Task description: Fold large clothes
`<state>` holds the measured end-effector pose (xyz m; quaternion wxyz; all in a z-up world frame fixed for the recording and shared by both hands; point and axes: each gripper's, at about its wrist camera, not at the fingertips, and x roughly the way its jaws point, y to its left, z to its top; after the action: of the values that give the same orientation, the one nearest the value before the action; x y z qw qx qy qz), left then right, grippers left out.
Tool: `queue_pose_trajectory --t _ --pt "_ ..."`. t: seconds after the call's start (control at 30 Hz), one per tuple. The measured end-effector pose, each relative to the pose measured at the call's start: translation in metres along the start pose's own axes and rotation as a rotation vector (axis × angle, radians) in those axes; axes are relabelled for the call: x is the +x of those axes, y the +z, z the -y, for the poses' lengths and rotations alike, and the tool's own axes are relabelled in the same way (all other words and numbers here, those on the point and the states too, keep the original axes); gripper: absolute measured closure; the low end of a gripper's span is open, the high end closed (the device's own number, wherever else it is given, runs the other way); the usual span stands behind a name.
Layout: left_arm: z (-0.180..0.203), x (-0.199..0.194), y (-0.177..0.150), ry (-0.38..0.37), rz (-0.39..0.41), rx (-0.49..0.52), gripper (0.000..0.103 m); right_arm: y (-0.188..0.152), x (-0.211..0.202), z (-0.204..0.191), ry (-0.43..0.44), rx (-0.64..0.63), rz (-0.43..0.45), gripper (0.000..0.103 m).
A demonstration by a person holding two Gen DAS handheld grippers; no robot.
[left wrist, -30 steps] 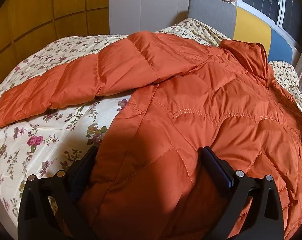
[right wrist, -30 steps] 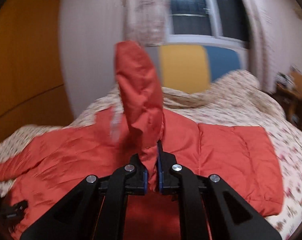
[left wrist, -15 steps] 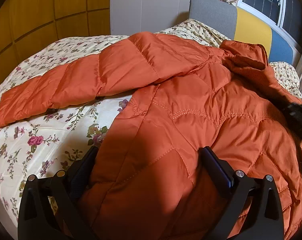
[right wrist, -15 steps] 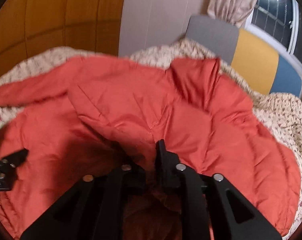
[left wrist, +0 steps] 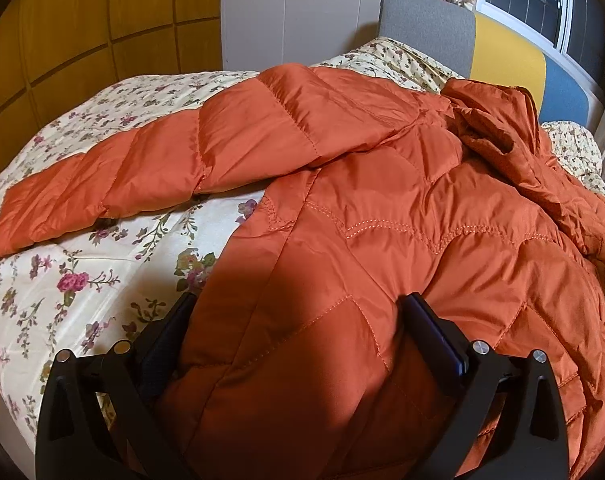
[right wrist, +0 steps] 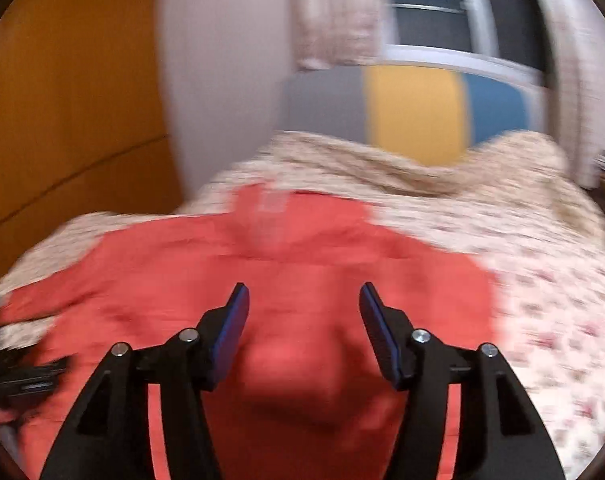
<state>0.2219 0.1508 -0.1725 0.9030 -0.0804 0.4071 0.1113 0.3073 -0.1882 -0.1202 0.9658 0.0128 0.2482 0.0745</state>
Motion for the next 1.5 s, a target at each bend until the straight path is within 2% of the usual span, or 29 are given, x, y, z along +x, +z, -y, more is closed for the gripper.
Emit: queue_pose_trajectory --t 0.03,0.07,0.13,0.2,0.3,0.43,0.57,0.6,0.7,0.8,0.9,1.0,1.1,1.17,1.2,1.3,1.4,1.5 --pt "0.0 0.0 0.0 0.003 0.0 0.002 0.003 0.001 0.007 0.013 -0.039 0.028 -0.024 0.062" --pt "0.0 0.0 0.0 0.005 0.0 0.003 0.003 0.0 0.017 0.033 -0.07 0.084 -0.062 0.063" --pt "0.001 0.0 0.0 0.009 0.0 0.005 0.003 -0.006 0.033 0.066 -0.097 0.188 -0.122 0.074" --pt "0.001 0.0 0.0 0.011 0.0 0.006 0.003 -0.012 0.053 0.083 -0.102 0.252 -0.18 0.076" --pt "0.0 0.0 -0.001 0.011 0.0 0.007 0.003 -0.023 0.07 0.087 -0.116 0.245 -0.235 0.076" --pt "-0.001 0.001 -0.001 0.013 -0.003 0.008 0.003 -0.025 0.084 0.083 -0.164 0.206 -0.248 0.076" --pt "0.008 -0.006 0.005 0.075 -0.019 0.048 0.003 -0.03 0.079 0.088 -0.164 0.206 -0.239 0.076" --pt "0.013 -0.015 0.01 0.068 -0.002 0.049 0.003 -0.03 0.079 0.087 -0.169 0.199 -0.237 0.075" --pt "0.028 -0.045 0.032 0.02 0.105 -0.014 0.003 -0.03 0.072 0.078 -0.178 0.187 -0.234 0.075" --pt "0.055 -0.049 0.062 -0.096 0.115 -0.061 0.003 -0.032 0.067 0.074 -0.176 0.188 -0.231 0.075" --pt "0.106 -0.035 0.084 -0.116 0.142 0.035 0.003 -0.032 0.067 0.074 -0.178 0.187 -0.231 0.074" --pt "0.151 -0.005 0.093 -0.147 0.095 0.106 0.003 -0.032 0.067 0.075 -0.177 0.187 -0.231 0.074" --pt "0.177 0.029 0.094 -0.086 0.061 0.149 0.003 -0.032 0.068 0.075 -0.176 0.188 -0.231 0.074" --pt "0.18 0.057 0.087 -0.054 -0.007 0.15 0.003 -0.032 0.067 0.074 -0.174 0.187 -0.229 0.074" --pt "0.176 0.072 0.078 -0.076 -0.035 0.149 0.003 -0.032 0.067 0.075 -0.173 0.186 -0.228 0.074" --pt "0.168 0.076 0.07 -0.1 -0.012 0.13 0.003 -0.031 0.059 0.077 -0.168 0.198 -0.202 0.074" --pt "0.165 0.078 0.069 -0.095 -0.004 0.132 0.003 -0.029 0.032 0.086 -0.11 0.262 -0.089 0.071" --pt "0.171 0.077 0.066 -0.089 0.009 0.132 0.003 -0.016 0.025 0.094 -0.105 0.283 -0.054 0.07"
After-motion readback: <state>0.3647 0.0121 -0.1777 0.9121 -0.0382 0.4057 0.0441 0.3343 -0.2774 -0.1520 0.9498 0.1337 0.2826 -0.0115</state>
